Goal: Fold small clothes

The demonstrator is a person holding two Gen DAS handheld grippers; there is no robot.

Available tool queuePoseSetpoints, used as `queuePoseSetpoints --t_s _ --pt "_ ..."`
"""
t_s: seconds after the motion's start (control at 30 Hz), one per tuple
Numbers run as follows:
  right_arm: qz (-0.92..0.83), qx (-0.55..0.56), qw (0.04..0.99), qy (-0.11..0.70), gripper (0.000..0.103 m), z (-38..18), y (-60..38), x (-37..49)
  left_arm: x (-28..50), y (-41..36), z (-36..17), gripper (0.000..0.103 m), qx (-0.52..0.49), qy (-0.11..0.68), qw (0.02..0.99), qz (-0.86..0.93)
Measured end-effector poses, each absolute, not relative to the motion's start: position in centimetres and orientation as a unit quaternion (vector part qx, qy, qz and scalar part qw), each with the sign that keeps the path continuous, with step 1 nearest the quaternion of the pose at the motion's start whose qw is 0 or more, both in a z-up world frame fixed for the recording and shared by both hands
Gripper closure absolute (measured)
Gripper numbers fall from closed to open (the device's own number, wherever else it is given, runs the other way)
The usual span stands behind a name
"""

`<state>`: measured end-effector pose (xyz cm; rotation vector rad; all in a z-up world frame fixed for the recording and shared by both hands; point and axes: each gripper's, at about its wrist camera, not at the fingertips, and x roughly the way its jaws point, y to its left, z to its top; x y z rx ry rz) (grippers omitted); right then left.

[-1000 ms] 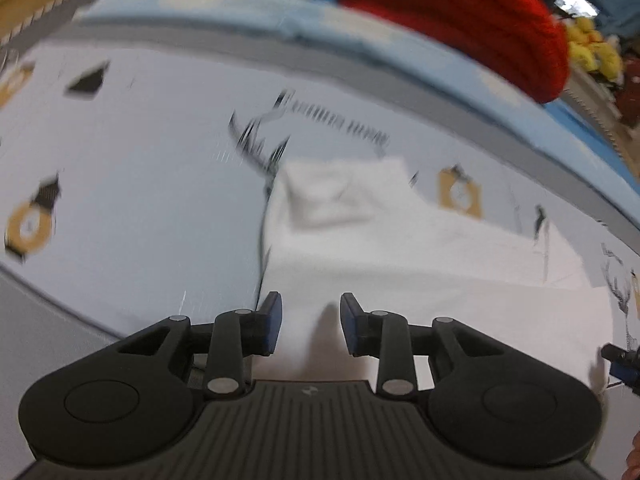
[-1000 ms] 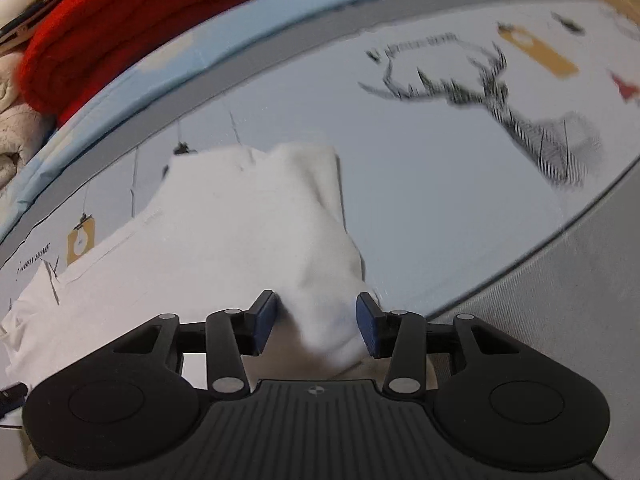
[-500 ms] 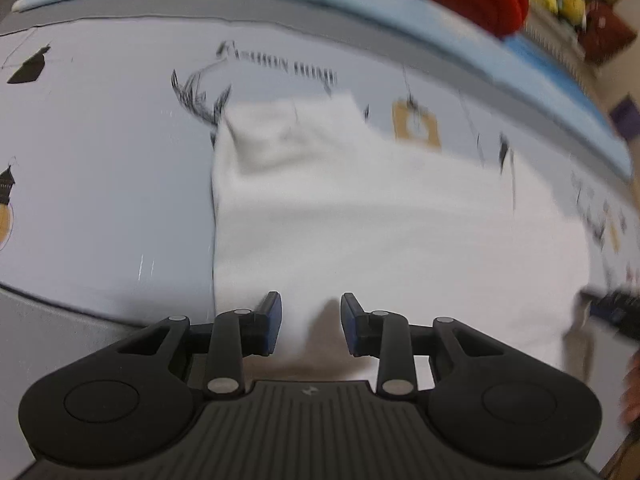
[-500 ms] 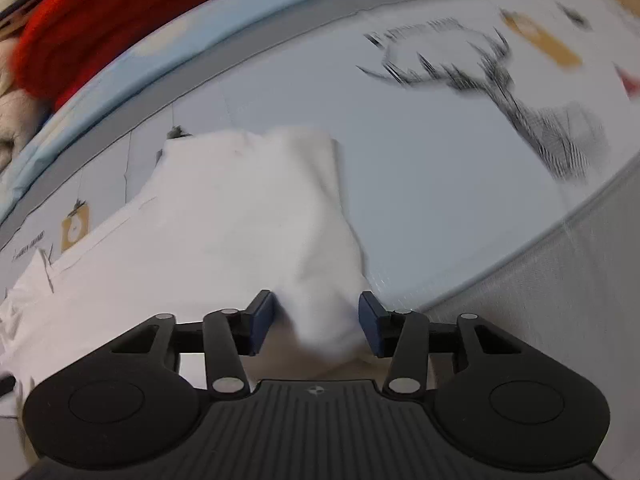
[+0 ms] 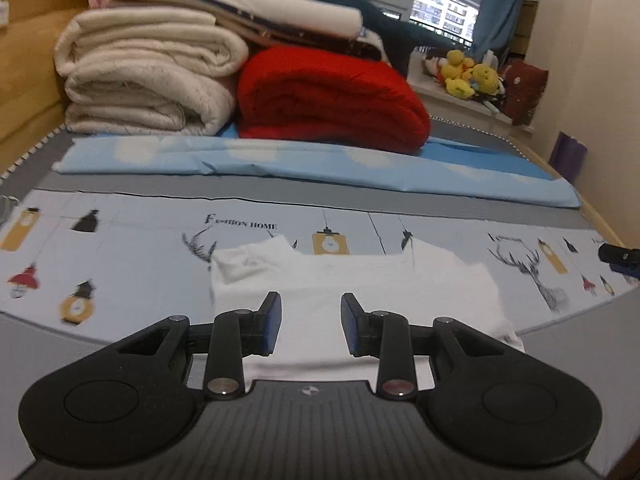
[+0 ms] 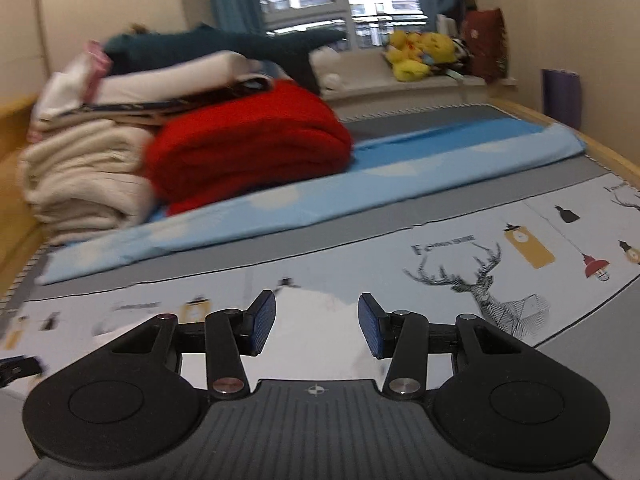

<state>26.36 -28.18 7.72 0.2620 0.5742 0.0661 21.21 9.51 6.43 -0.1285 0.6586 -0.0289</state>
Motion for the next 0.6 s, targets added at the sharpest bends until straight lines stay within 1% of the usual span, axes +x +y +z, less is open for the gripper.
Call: queuePoseSetpoints --t_s 0.1,0.2,0.27,0.3,0.33,0.37,0.4,0.47,0.5,0.53,0.6 --pt "0.044 0.128 0.950 0.282 0.055 8.9 -29.6 22.4 15.9 9.4 6.9 0.067 -0.055 0.313 0.948 -0.006" --pt "0.041 0.139 0.945 0.292 0.055 8.7 -31.4 18.0 11.5 10.1 5.9 0.068 -0.063 0.319 0.946 -0.007" --pt "0.037 0.149 0.941 0.303 0.055 8.0 -32.1 15.3 9.2 11.0 4.6 0.078 -0.077 0.326 0.942 -0.004" --pt "0.036 0.155 0.938 0.307 0.055 7.6 -32.5 14.2 8.0 11.5 3.6 0.089 -0.084 0.329 0.941 -0.001" --pt "0.034 0.160 0.936 0.311 0.055 7.1 -33.0 13.1 7.1 11.9 2.7 0.093 -0.090 0.333 0.939 0.003" --pt "0.029 0.166 0.933 0.317 0.058 6.3 -33.4 12.1 6.1 12.4 1.4 0.093 -0.100 0.344 0.934 0.011" --pt "0.024 0.172 0.931 0.322 0.068 5.4 -33.8 11.3 5.4 13.0 -0.2 0.093 -0.122 0.369 0.921 0.020" --pt "0.017 0.187 0.922 0.338 0.078 2.8 -34.4 9.9 4.7 14.5 -2.5 0.094 -0.186 0.419 0.888 0.025" --pt "0.011 0.196 0.916 0.350 0.079 1.5 -34.6 9.3 4.5 15.2 -3.6 0.094 -0.223 0.440 0.870 0.020" --pt "0.003 0.203 0.908 0.367 0.079 0.1 -34.8 9.0 4.5 15.8 -4.2 0.094 -0.235 0.448 0.863 0.020" --pt "-0.015 0.216 0.879 0.424 0.079 -2.8 -34.9 9.1 4.3 16.2 -5.0 0.093 -0.221 0.462 0.859 0.024"
